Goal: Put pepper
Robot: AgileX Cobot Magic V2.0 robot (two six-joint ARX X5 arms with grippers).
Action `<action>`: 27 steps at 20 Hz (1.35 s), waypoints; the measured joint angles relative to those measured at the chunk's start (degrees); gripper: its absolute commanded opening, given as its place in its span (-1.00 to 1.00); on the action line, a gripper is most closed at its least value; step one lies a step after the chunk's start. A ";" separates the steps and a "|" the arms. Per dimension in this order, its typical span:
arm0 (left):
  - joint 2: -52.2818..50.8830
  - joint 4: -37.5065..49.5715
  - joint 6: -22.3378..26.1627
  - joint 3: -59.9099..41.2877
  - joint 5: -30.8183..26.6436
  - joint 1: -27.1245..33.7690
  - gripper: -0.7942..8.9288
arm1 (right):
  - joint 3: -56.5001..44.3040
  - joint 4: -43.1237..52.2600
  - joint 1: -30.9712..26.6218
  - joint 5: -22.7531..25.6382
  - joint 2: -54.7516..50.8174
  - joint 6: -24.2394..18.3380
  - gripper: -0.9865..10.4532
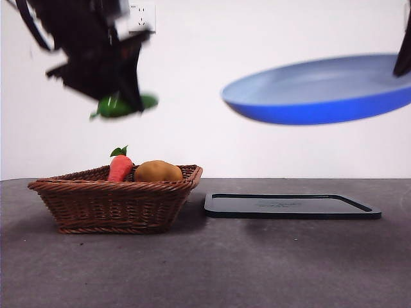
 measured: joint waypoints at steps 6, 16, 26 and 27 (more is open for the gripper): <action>-6.08 0.26 -1.81 0.11 12.17 -8.35 -0.61 | 0.00 9.79 0.42 -7.93 12.17 6.27 -0.82; 4.17 5.81 -1.99 0.11 6.16 -19.34 -0.60 | 0.00 11.93 4.20 -8.76 14.62 10.36 -0.82; 8.28 7.04 -1.99 0.11 5.03 -19.61 -0.38 | 0.00 10.45 4.17 -8.26 14.69 10.53 -0.82; 8.28 7.04 -1.99 0.11 5.03 -19.74 -0.38 | 0.00 10.08 4.15 -8.28 14.71 10.53 -0.82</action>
